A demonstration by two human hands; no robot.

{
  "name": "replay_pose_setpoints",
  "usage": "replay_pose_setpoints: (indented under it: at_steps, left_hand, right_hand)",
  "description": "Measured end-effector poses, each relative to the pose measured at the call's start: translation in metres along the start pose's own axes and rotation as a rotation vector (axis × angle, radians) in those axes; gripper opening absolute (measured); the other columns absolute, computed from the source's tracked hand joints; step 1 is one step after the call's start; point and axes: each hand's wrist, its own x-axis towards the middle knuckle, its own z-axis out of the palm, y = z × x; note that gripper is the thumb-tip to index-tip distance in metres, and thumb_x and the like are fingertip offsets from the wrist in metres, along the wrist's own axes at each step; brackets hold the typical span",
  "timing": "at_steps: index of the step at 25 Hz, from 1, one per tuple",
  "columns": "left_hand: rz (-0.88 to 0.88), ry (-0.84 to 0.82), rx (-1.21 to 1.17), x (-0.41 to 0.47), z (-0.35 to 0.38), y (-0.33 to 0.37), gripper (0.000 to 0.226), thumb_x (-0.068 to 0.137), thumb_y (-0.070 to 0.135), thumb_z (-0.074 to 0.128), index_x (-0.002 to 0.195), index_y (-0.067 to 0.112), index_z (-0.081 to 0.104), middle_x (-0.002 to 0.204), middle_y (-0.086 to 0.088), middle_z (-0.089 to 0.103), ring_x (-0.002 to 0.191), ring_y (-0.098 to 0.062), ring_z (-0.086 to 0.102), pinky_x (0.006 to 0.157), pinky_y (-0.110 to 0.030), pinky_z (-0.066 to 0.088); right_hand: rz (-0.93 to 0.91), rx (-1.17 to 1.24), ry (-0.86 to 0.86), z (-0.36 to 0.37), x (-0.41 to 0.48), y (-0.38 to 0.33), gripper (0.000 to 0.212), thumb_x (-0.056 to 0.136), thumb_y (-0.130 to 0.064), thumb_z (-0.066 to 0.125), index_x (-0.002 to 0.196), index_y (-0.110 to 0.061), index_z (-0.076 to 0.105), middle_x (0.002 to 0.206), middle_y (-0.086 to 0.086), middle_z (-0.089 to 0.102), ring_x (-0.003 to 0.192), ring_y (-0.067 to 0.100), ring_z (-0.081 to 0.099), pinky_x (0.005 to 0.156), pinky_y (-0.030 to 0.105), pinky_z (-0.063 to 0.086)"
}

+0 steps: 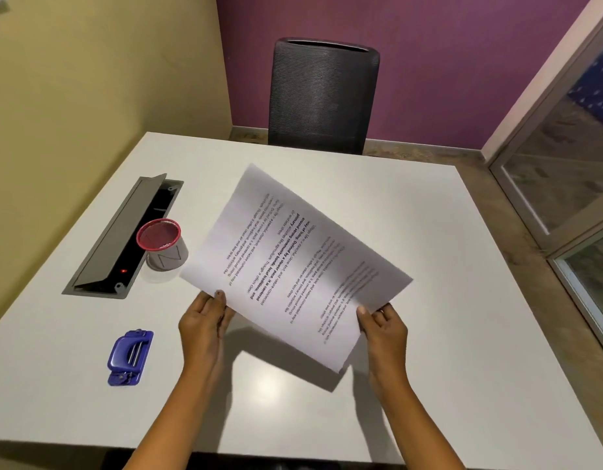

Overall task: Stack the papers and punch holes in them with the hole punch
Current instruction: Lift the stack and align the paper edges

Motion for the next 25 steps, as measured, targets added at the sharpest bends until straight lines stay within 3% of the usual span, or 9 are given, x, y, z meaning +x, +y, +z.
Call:
replay_pose_setpoints:
  at_steps: [2, 4, 7, 9, 12, 15, 18, 20, 25]
  left_hand:
    - [0.027, 0.009, 0.073, 0.011, -0.014, 0.011, 0.014, 0.091, 0.011, 0.058, 0.099, 0.019, 0.065, 0.08, 0.013, 0.073, 0.073, -0.001, 0.068, 0.068, -0.015, 0.056]
    - [0.06, -0.029, 0.292, 0.02, -0.027, 0.021, 0.023, 0.09, 0.008, 0.06, 0.106, 0.024, 0.064, 0.086, 0.011, 0.074, 0.076, -0.003, 0.069, 0.067, -0.016, 0.056]
    - [0.094, -0.204, 0.654, 0.02, -0.023, 0.029, 0.027, 0.087, 0.009, 0.064, 0.095, 0.035, 0.063, 0.087, 0.014, 0.071, 0.084, -0.007, 0.068, 0.067, -0.016, 0.054]
    - [0.161, -0.226, 0.795, 0.016, -0.014, 0.027, 0.024, 0.087, 0.013, 0.065, 0.093, 0.035, 0.06, 0.091, 0.016, 0.068, 0.087, -0.007, 0.066, 0.067, -0.019, 0.051]
    - [0.243, -0.161, 0.743, 0.011, -0.006, 0.022, 0.024, 0.09, 0.012, 0.061, 0.1, 0.035, 0.059, 0.095, 0.014, 0.066, 0.089, -0.007, 0.064, 0.071, -0.022, 0.051]
    - [0.242, -0.086, 0.672, 0.008, -0.009, 0.012, 0.026, 0.09, 0.009, 0.06, 0.103, 0.032, 0.058, 0.095, 0.015, 0.065, 0.091, -0.001, 0.061, 0.073, -0.019, 0.049]
    - [0.208, -0.072, 0.688, 0.009, -0.017, -0.001, 0.017, 0.088, 0.007, 0.062, 0.1, 0.018, 0.06, 0.095, 0.003, 0.067, 0.09, -0.011, 0.063, 0.074, -0.017, 0.049]
    - [0.182, -0.095, 0.703, 0.006, -0.02, -0.008, 0.017, 0.088, 0.004, 0.061, 0.094, 0.02, 0.061, 0.092, 0.004, 0.068, 0.088, -0.01, 0.063, 0.073, -0.011, 0.049]
    - [0.186, -0.044, 0.695, -0.002, -0.019, -0.015, 0.015, 0.091, 0.006, 0.057, 0.09, 0.02, 0.061, 0.091, 0.008, 0.068, 0.08, 0.006, 0.061, 0.069, -0.009, 0.047]
  right_hand:
    - [-0.06, -0.052, 0.004, -0.008, 0.005, -0.006, 0.025, 0.091, -0.004, 0.059, 0.112, -0.016, 0.063, 0.103, -0.003, 0.072, 0.083, 0.002, 0.07, 0.068, 0.013, 0.055]
    - [-0.108, -0.116, -0.002, -0.015, 0.009, -0.008, 0.024, 0.092, -0.007, 0.057, 0.114, -0.016, 0.062, 0.104, -0.005, 0.07, 0.084, 0.001, 0.069, 0.067, 0.014, 0.055]
    - [-0.155, -0.22, 0.002, -0.019, 0.014, -0.004, 0.018, 0.093, -0.012, 0.057, 0.109, -0.019, 0.061, 0.102, -0.003, 0.07, 0.091, 0.012, 0.069, 0.071, 0.021, 0.056]
    - [-0.183, -0.248, -0.001, -0.017, 0.016, 0.002, 0.015, 0.094, -0.013, 0.057, 0.106, -0.021, 0.061, 0.101, -0.003, 0.069, 0.094, 0.014, 0.067, 0.071, 0.02, 0.054]
    - [-0.216, -0.229, 0.009, -0.013, 0.017, 0.008, 0.016, 0.094, -0.013, 0.057, 0.103, -0.025, 0.06, 0.102, -0.004, 0.068, 0.097, 0.013, 0.064, 0.076, 0.016, 0.052]
    - [-0.219, -0.221, 0.028, -0.014, 0.019, 0.015, 0.015, 0.092, -0.009, 0.059, 0.102, -0.02, 0.061, 0.102, -0.001, 0.068, 0.1, 0.014, 0.063, 0.084, 0.022, 0.049]
    - [-0.137, -0.209, 0.015, -0.017, 0.02, 0.03, 0.025, 0.089, -0.006, 0.063, 0.111, -0.017, 0.061, 0.104, -0.003, 0.068, 0.101, 0.013, 0.063, 0.084, 0.025, 0.048]
    - [-0.072, -0.188, 0.033, -0.02, 0.018, 0.041, 0.031, 0.089, -0.004, 0.063, 0.118, -0.014, 0.06, 0.107, -0.002, 0.067, 0.105, 0.016, 0.063, 0.088, 0.026, 0.049]
    - [-0.046, -0.176, 0.098, -0.023, 0.015, 0.048, 0.032, 0.09, -0.004, 0.06, 0.121, -0.009, 0.059, 0.114, 0.006, 0.067, 0.108, 0.021, 0.062, 0.092, 0.03, 0.048]
